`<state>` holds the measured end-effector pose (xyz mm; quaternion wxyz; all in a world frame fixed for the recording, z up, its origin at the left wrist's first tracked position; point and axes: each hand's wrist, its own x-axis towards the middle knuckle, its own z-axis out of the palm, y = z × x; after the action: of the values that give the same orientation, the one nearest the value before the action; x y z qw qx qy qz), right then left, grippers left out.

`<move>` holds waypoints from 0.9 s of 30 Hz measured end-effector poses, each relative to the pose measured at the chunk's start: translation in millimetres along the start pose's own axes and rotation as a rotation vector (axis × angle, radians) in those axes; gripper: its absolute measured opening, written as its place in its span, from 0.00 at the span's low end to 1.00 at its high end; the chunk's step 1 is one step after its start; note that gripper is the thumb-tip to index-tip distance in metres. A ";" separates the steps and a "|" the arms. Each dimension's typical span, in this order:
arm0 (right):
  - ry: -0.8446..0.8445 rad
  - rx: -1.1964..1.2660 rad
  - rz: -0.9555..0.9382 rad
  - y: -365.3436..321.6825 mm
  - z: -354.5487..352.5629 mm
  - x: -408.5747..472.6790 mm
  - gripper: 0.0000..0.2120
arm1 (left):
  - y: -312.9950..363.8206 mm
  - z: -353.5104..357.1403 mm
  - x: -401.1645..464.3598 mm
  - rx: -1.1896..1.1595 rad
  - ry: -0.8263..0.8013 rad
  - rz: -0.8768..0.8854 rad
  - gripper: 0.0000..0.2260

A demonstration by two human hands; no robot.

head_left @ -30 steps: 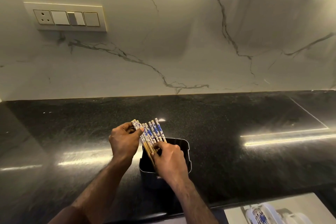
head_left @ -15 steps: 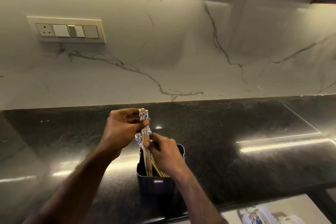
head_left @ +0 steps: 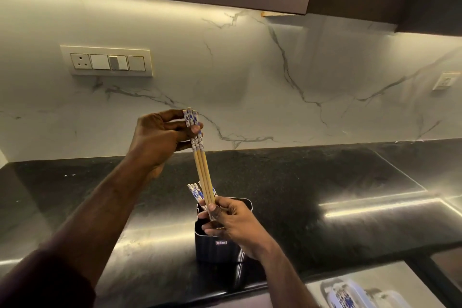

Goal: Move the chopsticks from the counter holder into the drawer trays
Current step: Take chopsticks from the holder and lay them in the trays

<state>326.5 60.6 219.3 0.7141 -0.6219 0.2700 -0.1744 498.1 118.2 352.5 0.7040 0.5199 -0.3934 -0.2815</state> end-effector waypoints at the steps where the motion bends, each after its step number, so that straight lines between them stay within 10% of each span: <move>1: 0.010 0.022 0.000 -0.9 1.8 -4.6 0.13 | 1.9 1.0 -2.2 0.000 -0.012 -0.004 0.12; 16: 0.241 0.056 0.018 14.2 -21.0 -108.6 0.07 | -27.7 59.5 -55.0 -0.108 -0.196 -0.120 0.15; 27: 0.461 -0.005 0.055 53.7 -127.8 -264.5 0.06 | -76.0 226.4 -162.8 -0.179 -0.315 -0.276 0.15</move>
<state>34.9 122.8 200.9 0.6365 -0.5597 0.4434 -0.2916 220.8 110.8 271.5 0.6319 0.4537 -0.3971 -0.4869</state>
